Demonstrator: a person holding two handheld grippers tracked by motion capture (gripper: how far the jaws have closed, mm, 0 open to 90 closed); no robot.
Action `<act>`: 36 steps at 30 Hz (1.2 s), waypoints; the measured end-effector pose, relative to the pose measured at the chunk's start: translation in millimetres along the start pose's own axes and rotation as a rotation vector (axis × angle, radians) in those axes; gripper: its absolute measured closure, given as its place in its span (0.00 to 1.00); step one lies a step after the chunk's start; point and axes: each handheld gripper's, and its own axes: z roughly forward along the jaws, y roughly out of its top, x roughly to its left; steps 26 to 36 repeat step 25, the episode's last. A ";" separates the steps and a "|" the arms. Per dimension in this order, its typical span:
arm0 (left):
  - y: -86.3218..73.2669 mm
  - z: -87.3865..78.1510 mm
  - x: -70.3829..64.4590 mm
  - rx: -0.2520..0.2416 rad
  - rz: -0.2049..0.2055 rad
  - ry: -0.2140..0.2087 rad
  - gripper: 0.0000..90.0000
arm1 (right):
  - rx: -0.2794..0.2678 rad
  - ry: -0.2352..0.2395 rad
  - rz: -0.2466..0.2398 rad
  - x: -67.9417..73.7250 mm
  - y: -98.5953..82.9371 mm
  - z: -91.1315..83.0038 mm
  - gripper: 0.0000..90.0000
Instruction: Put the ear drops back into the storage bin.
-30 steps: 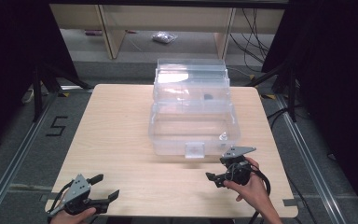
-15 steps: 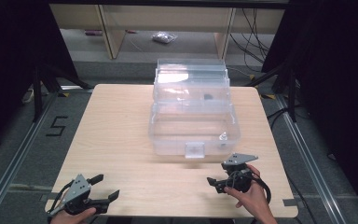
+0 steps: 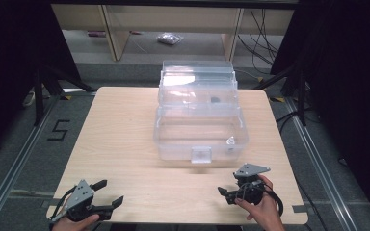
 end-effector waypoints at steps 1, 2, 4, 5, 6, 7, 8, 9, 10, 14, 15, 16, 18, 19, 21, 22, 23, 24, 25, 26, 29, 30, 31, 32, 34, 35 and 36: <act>0.1 -0.3 0.4 0.004 0.004 0.001 0.16 | 0.008 -0.002 -0.001 1.3 -1.5 -1.2 0.22; 0.0 0.0 0.1 0.000 0.001 0.000 0.16 | -0.004 -0.008 -0.013 1.3 -2.4 -1.4 0.22; 0.5 -1.3 0.6 0.015 0.011 -0.002 0.16 | 0.001 -0.009 -0.021 3.1 -4.8 -3.1 0.22; 0.4 -1.1 0.3 0.011 0.008 -0.002 0.16 | -0.003 -0.012 -0.046 2.7 -6.1 -3.3 0.22; 0.4 -1.1 0.4 0.012 0.009 -0.002 0.16 | 0.002 -0.015 -0.016 5.3 -8.1 -4.4 0.22; 0.4 -1.0 0.4 0.012 0.009 -0.002 0.16 | 0.005 -0.025 -0.046 4.1 -9.8 -5.1 0.22; 0.4 -1.0 0.3 0.012 0.009 -0.003 0.16 | 0.021 -0.021 -0.019 6.0 -11.4 -6.5 0.22; 0.4 -1.0 0.2 0.012 0.010 -0.004 0.16 | 0.013 -0.032 -0.031 5.1 -13.1 -7.2 0.22; 0.4 -0.8 0.1 0.011 0.010 -0.003 0.16 | 0.017 -0.029 -0.011 6.1 -14.7 -8.6 0.22; 0.6 -1.2 -0.1 0.014 0.011 0.000 0.16 | 0.019 -0.037 -0.001 5.3 -20.3 -12.2 0.21; 0.6 -1.2 -0.1 0.014 0.012 0.000 0.16 | 0.023 -0.043 0.001 5.1 -21.3 -12.5 0.21; 0.5 -0.8 -0.2 0.012 0.010 -0.003 0.16 | 0.021 -0.047 -0.011 4.1 -22.0 -12.3 0.21; 0.1 -0.1 -0.6 0.008 0.009 -0.001 0.16 | 0.031 -0.041 0.008 4.9 -22.3 -12.6 0.21; 0.8 -1.1 -1.6 0.021 0.004 0.006 0.16 | 0.027 -0.045 -0.001 3.9 -22.9 -12.0 0.21; 0.4 -0.1 -1.4 0.011 0.002 0.001 0.16 | 0.030 -0.033 0.025 5.7 -22.7 -11.9 0.21; 0.7 -1.6 0.1 0.030 0.022 0.004 0.16 | 0.027 -0.039 0.002 5.3 -23.1 -11.3 0.21; 0.6 -1.4 -0.1 0.028 0.019 0.004 0.16 | 0.027 -0.043 -0.005 4.5 -22.7 -11.3 0.21; 0.5 -1.2 -0.2 0.025 0.017 0.004 0.16 | 0.027 -0.044 -0.005 4.6 -22.7 -11.1 0.21; 0.6 -1.3 -0.2 0.027 0.018 0.004 0.16 | 0.022 -0.046 -0.006 4.6 -22.8 -10.5 0.21; 0.6 -1.3 -0.2 0.027 0.018 0.004 0.16 | 0.022 -0.046 -0.006 4.6 -22.8 -10.5 0.21; 0.6 -1.3 -0.2 0.027 0.018 0.004 0.16 | 0.022 -0.046 -0.006 4.6 -22.8 -10.5 0.21; 0.6 -1.3 -0.2 0.027 0.018 0.004 0.16 | 0.022 -0.046 -0.006 4.6 -22.8 -10.5 0.21; 0.6 -1.3 -0.2 0.027 0.018 0.004 0.16 | 0.022 -0.046 -0.006 4.6 -22.8 -10.5 0.21; 0.6 -1.3 -0.2 0.027 0.018 0.004 0.16 | 0.022 -0.046 -0.006 4.6 -22.8 -10.5 0.21; 0.6 -1.3 -0.2 0.027 0.018 0.004 0.16 | 0.022 -0.046 -0.006 4.6 -22.8 -10.5 0.21; 0.6 -1.3 -0.2 0.027 0.018 0.004 0.16 | 0.022 -0.046 -0.006 4.6 -22.8 -10.5 0.21; 0.6 -1.3 -0.2 0.027 0.018 0.004 0.16 | 0.022 -0.046 -0.006 4.6 -22.8 -10.5 0.21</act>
